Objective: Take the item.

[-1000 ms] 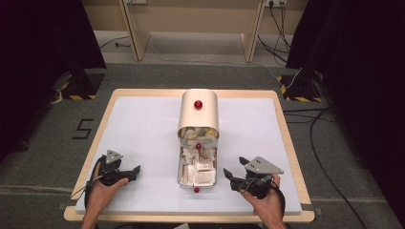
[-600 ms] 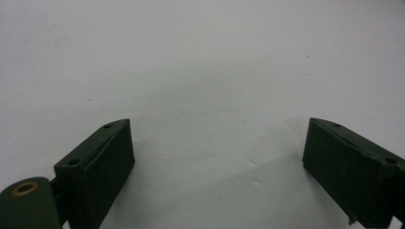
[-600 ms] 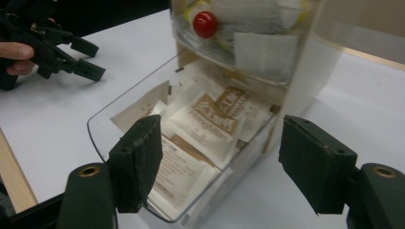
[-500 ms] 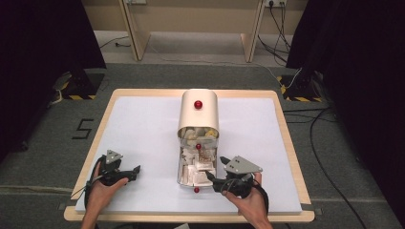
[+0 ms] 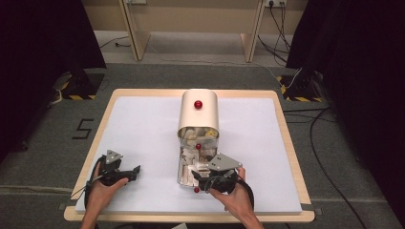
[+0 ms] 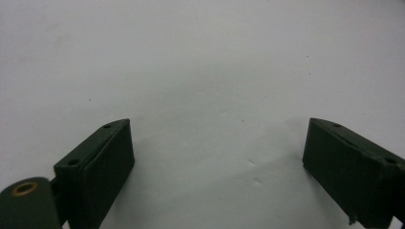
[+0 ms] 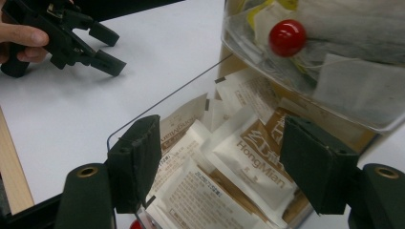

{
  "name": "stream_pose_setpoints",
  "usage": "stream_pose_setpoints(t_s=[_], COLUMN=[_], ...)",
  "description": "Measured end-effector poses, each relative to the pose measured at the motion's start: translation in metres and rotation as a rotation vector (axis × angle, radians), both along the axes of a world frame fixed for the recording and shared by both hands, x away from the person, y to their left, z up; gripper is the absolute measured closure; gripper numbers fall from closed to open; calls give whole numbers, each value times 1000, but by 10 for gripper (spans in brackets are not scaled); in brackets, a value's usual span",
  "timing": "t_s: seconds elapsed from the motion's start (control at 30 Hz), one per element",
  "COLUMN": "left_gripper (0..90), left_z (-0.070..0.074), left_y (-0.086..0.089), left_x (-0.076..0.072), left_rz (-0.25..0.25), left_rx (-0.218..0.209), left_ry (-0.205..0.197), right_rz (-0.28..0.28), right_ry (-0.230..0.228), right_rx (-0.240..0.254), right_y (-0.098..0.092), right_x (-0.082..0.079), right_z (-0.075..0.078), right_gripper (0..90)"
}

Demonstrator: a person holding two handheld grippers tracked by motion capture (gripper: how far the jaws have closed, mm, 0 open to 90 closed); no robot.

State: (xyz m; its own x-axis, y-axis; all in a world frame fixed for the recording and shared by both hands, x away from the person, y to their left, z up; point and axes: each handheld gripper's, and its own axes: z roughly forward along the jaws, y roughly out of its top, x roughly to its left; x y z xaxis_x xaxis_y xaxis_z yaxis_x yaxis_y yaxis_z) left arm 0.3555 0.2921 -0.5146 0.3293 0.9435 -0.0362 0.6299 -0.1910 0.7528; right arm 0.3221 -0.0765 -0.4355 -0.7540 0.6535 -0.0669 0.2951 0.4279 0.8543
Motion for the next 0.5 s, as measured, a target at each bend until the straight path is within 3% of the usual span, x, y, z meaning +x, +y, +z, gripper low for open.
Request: stream_pose_setpoints(t_s=[0.3, 0.5], left_gripper=[92, 93], left_z=[0, 0], left_y=[0, 0], left_x=[0, 0], left_rz=[-2, -2], left_rx=[2, 2], left_ry=[2, 1], right_rz=[-9, -18], right_ry=[4, 6], right_rx=[-56, -112], right_y=[12, 17], right_x=[11, 17], right_z=[-8, -12], right_gripper=[330, 402])
